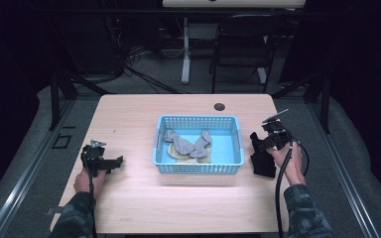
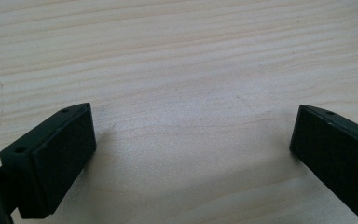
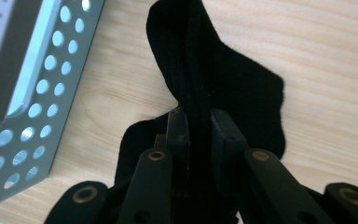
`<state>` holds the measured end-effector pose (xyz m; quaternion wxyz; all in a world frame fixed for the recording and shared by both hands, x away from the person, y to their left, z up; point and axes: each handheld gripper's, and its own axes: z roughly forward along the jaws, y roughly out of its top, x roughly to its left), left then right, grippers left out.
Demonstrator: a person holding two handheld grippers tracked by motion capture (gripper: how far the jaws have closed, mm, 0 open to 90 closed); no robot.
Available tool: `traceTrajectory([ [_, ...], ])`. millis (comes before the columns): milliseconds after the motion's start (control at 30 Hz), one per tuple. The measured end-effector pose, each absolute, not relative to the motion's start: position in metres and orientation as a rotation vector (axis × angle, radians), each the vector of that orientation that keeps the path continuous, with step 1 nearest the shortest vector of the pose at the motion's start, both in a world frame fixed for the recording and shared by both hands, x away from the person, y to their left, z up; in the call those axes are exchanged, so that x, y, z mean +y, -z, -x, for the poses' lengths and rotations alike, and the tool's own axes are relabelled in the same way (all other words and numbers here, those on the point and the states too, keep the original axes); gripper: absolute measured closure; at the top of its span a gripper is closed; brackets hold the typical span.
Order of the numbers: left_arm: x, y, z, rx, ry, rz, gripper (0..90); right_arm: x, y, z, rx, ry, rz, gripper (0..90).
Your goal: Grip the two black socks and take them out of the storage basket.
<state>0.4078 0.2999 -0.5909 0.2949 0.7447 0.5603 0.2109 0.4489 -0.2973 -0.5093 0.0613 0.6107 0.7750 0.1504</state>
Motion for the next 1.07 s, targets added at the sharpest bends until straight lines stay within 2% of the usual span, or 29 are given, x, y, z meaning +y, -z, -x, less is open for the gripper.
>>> traceTrajectory([
  [100, 0.3, 0.591, -0.408, 1.491, -0.561, -1.982, 0.3, -0.296, 0.513, -0.449, 2.342, -0.451, -1.851, 75.0],
  [167, 0.3, 0.591, -0.408, 1.491, -0.561, -1.982, 0.3, -0.295, 0.515, -0.447, 2.33, -0.498, -1.867, 63.9],
  [200, 0.3, 0.591, -0.408, 1.491, -0.561, -1.982, 0.3, -0.295, 0.515, -0.447, 2.33, -0.498, -1.867, 63.9],
  [233, 0.3, 0.591, -0.408, 1.491, -0.561, -1.982, 0.3, -0.296, 0.512, -0.445, 2.333, -0.515, -1.862, 53.1],
  [300, 0.3, 0.591, -0.408, 1.491, -0.561, -1.982, 0.3, -0.297, 0.51, -0.444, 2.343, -0.516, -1.852, 50.3],
  [333, 0.3, 0.591, -0.408, 1.491, -0.561, -1.982, 0.3, -0.297, 0.508, -0.442, 2.349, -0.537, -1.847, 46.8],
  [367, 0.3, 0.591, -0.408, 1.491, -0.561, -1.983, 0.3, -0.299, 0.504, -0.437, 2.343, -0.565, -1.833, 39.4],
  [433, 0.3, 0.591, -0.408, 1.491, -0.561, -1.982, 0.3, -0.299, 0.502, -0.435, 2.338, -0.585, -1.826, 36.6],
  [467, 0.3, 0.591, -0.408, 1.491, -0.561, -1.982, 0.3, -0.301, 0.497, -0.429, 2.343, -0.61, -1.812, 31.4],
  [567, 0.3, 0.591, -0.408, 1.491, -0.561, -1.982, 0.3, -0.304, 0.494, -0.422, 2.331, -0.649, -1.802, 27.8],
  [600, 0.3, 0.591, -0.408, 1.491, -0.561, -1.982, 0.3, -0.307, 0.491, -0.415, 2.335, -0.663, -1.796, 22.6],
  [767, 0.3, 0.591, -0.408, 1.491, -0.561, -1.982, 0.3, -0.315, 0.49, -0.396, 2.33, -0.692, -1.781, 15.6],
  [1067, 0.3, 0.591, -0.408, 1.491, -0.562, -1.981, 0.3, -0.33, 0.488, -0.374, 2.292, -0.727, -1.792, 13.0],
])
